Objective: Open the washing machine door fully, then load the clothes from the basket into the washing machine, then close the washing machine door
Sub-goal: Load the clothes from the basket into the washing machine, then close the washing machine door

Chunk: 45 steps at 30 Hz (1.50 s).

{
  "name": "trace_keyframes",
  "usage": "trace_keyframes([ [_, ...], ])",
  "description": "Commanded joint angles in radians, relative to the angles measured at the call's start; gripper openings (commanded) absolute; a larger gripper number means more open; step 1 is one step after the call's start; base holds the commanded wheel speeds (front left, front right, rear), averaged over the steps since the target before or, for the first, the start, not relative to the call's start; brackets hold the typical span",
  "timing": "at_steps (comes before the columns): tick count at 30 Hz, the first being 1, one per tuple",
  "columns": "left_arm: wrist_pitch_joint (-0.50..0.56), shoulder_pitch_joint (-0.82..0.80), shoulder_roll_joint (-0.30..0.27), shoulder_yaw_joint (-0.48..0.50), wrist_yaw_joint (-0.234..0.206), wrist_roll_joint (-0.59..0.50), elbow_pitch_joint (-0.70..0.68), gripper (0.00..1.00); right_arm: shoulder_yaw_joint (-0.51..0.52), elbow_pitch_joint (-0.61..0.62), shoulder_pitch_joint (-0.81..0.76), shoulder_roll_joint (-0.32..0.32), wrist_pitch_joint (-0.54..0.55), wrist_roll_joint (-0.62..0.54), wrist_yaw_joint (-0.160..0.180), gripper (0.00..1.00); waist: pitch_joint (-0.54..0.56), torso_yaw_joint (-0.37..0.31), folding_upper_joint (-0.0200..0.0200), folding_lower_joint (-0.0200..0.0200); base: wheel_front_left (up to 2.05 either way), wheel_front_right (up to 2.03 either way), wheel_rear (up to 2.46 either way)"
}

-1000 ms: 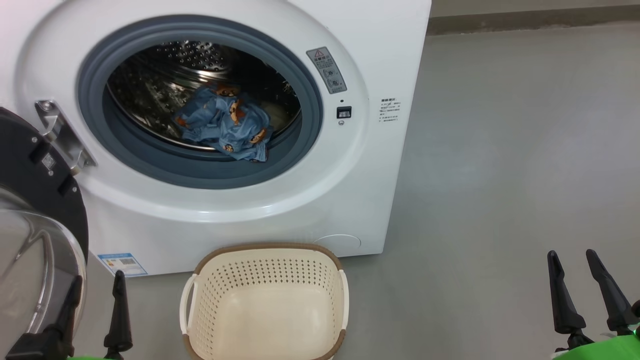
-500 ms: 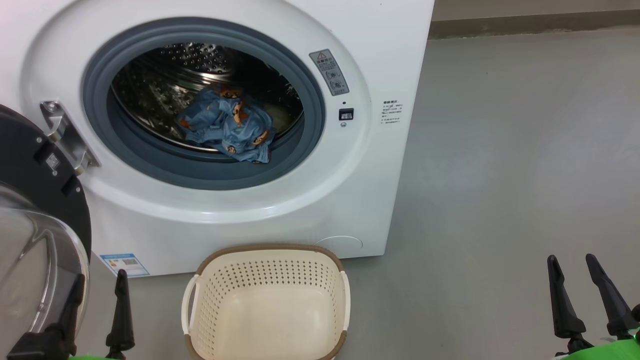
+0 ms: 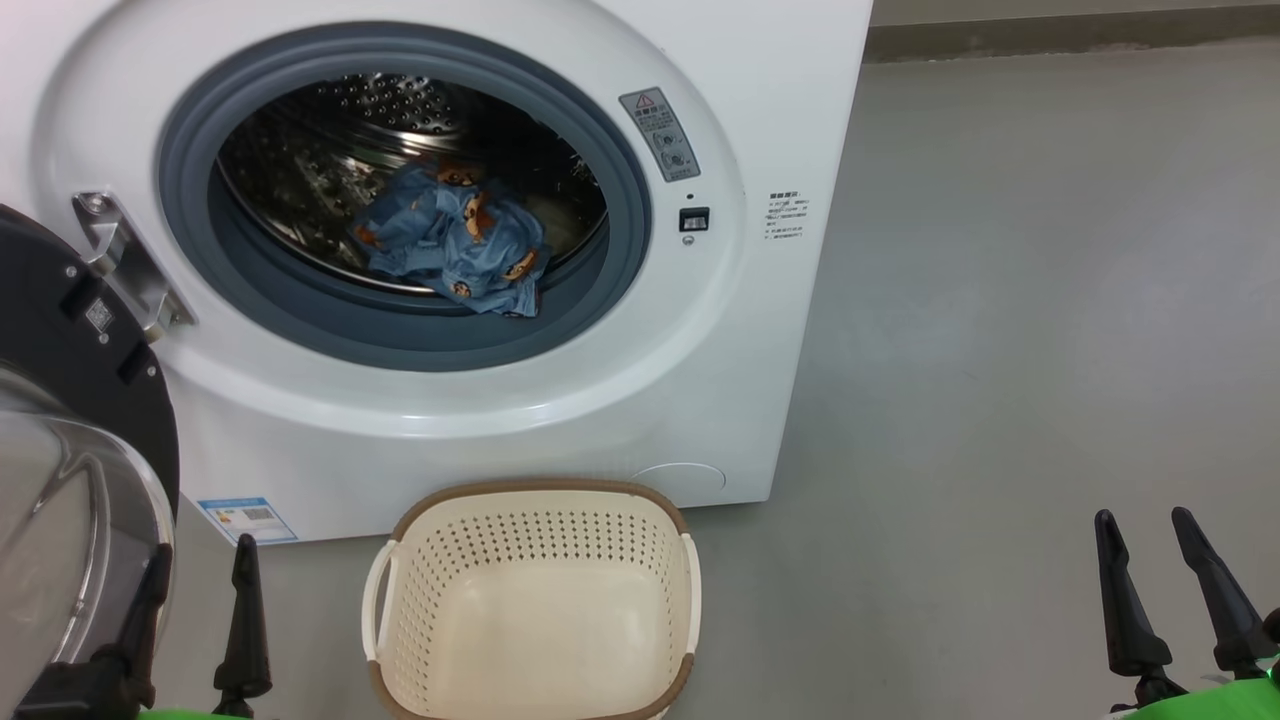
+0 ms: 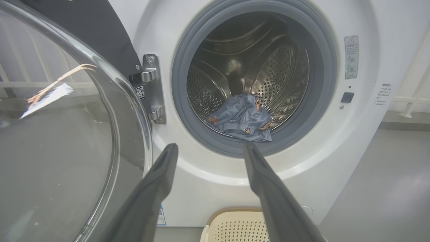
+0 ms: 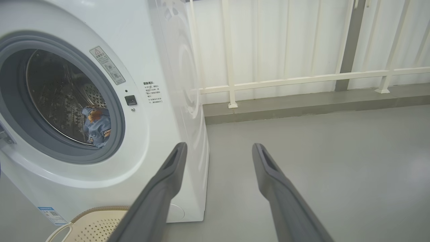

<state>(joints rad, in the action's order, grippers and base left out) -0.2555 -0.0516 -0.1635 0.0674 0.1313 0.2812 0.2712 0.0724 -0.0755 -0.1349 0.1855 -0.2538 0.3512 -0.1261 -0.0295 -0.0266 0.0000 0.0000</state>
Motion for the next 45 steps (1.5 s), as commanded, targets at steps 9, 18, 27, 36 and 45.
trace_keyframes([
  [9,-0.006,-0.009,-0.013,0.032,-0.001,0.010,-0.024,1.00,-0.012,0.029,0.011,0.018,-0.008,-0.012,-0.005,1.00,0.001,0.005,0.0000,0.0000,-0.75,0.75,0.00],
  [18,-0.006,-0.010,-0.023,0.013,-0.001,0.038,-0.037,1.00,-0.009,0.029,0.013,0.021,-0.008,-0.012,-0.005,1.00,-0.002,0.018,0.0000,0.0000,-0.95,0.95,0.00],
  [27,-0.006,-0.001,-0.017,-0.003,-0.001,0.044,-0.042,1.00,-0.013,0.026,0.012,0.022,-0.008,-0.013,-0.005,1.00,0.004,0.034,0.0000,0.0000,-0.06,0.06,0.00],
  [36,-0.006,0.014,0.003,0.016,-0.001,0.056,-0.071,1.00,-0.050,0.026,0.041,0.033,-0.008,-0.007,-0.005,1.00,-0.001,0.085,0.0000,0.0000,0.00,0.00,0.00],
  [45,-0.006,0.059,0.032,0.054,-0.001,0.048,-0.100,1.00,-0.126,0.015,0.073,0.039,-0.008,-0.003,-0.005,1.00,0.015,0.201,0.0000,0.0000,0.00,0.00,0.00],
])
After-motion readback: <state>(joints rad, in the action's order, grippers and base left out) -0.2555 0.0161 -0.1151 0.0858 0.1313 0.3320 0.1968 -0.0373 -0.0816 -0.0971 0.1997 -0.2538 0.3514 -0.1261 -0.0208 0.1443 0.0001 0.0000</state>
